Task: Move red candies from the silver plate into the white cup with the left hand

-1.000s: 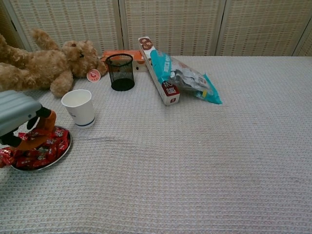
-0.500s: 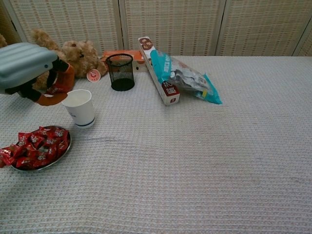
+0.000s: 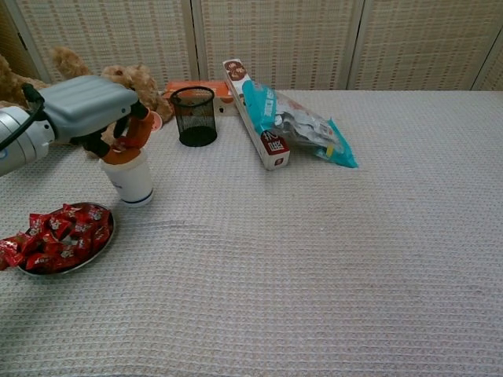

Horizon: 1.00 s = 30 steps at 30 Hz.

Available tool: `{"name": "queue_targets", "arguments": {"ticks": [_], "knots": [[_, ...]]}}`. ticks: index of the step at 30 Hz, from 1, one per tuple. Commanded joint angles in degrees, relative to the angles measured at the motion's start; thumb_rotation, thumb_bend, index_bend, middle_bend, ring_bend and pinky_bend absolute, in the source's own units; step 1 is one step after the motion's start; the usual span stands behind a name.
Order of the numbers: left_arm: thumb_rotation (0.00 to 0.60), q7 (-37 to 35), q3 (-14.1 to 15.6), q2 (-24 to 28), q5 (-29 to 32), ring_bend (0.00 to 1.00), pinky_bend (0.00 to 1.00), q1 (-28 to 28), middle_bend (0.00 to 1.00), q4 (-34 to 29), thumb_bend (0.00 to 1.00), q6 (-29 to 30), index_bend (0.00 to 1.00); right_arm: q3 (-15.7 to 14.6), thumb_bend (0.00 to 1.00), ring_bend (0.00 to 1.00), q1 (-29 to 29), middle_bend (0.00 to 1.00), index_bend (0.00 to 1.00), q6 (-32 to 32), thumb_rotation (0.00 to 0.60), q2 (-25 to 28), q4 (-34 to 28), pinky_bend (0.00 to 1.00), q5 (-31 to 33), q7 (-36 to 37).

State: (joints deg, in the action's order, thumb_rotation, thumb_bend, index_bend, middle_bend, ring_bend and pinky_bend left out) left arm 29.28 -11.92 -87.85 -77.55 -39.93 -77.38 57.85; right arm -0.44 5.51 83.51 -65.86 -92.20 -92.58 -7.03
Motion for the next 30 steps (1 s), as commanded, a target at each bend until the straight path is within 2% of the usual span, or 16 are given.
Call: {"name": "queue_targets", "arguments": {"ticks": [1, 4, 7, 11, 16, 20, 27, 30], "knots": [[0.6, 0.8, 1.0, -0.2, 0.2, 0.37, 0.64, 0.0, 0.44, 1.3, 0.44, 0.4, 0.41, 0.0, 0.07, 0.0, -0.1, 0.0, 0.0, 0.3, 0.6, 0.0, -0.1, 0.0, -0.1, -0.1], [0.6, 0.4, 1.6, 0.4, 0.9, 0.32, 0.55, 0.1, 0.38, 0.5, 0.43, 0.0, 0.31, 0.0, 0.07, 0.0, -0.3, 0.0, 0.0, 0.8, 0.6, -0.1, -0.1, 0.0, -0.3, -0.4], [0.6, 0.5, 1.8, 1.2, 1.1, 0.27, 0.5, -0.1, 0.32, -0.6, 0.42, -0.1, 0.22, -0.1, 0.07, 0.0, -0.2, 0.0, 0.0, 0.4, 0.6, -0.2, -0.1, 0.0, -0.4, -0.7], [0.6, -0.2, 2.5, 2.8, -0.8, 0.23, 0.47, 0.8, 0.27, -3.7, 0.41, 2.8, 0.16, -0.2, 0.07, 0.0, -0.1, 0.0, 0.0, 0.2, 0.6, -0.2, -0.2, 0.0, -0.4, -0.7], [0.6, -2.6, 5.9, 7.5, -4.7, 0.15, 0.54, 5.3, 0.19, -11.5, 0.39, 9.0, 0.09, -0.3, 0.07, 0.0, -0.2, 0.0, 0.0, 0.4, 0.6, -0.1, -0.2, 0.0, -0.9, -0.4], [0.6, -5.0, 11.5, 12.1, -7.5, 0.13, 0.63, 10.8, 0.15, -16.2, 0.38, 13.1, 0.04, -0.7, 0.07, 0.0, -0.7, 0.0, 0.0, 2.1, 0.6, 0.1, -0.1, 0.0, -2.5, 0.3], [0.6, -9.0, 18.4, 13.7, -9.7, 0.13, 0.67, 17.6, 0.13, -16.0, 0.36, 16.3, 0.0, -1.8, 0.07, 0.0, -1.5, 0.0, 0.0, 4.5, 0.6, 0.1, 0.1, 0.0, -5.6, 0.7], [0.6, -8.3, 19.0, 11.7, -9.7, 0.13, 0.7, 19.4, 0.13, -13.3, 0.35, 17.1, 0.0, -2.3, 0.07, 0.0, -1.5, 0.0, 0.0, 4.4, 0.6, 0.1, 0.1, 0.0, -6.6, 0.7]]}}
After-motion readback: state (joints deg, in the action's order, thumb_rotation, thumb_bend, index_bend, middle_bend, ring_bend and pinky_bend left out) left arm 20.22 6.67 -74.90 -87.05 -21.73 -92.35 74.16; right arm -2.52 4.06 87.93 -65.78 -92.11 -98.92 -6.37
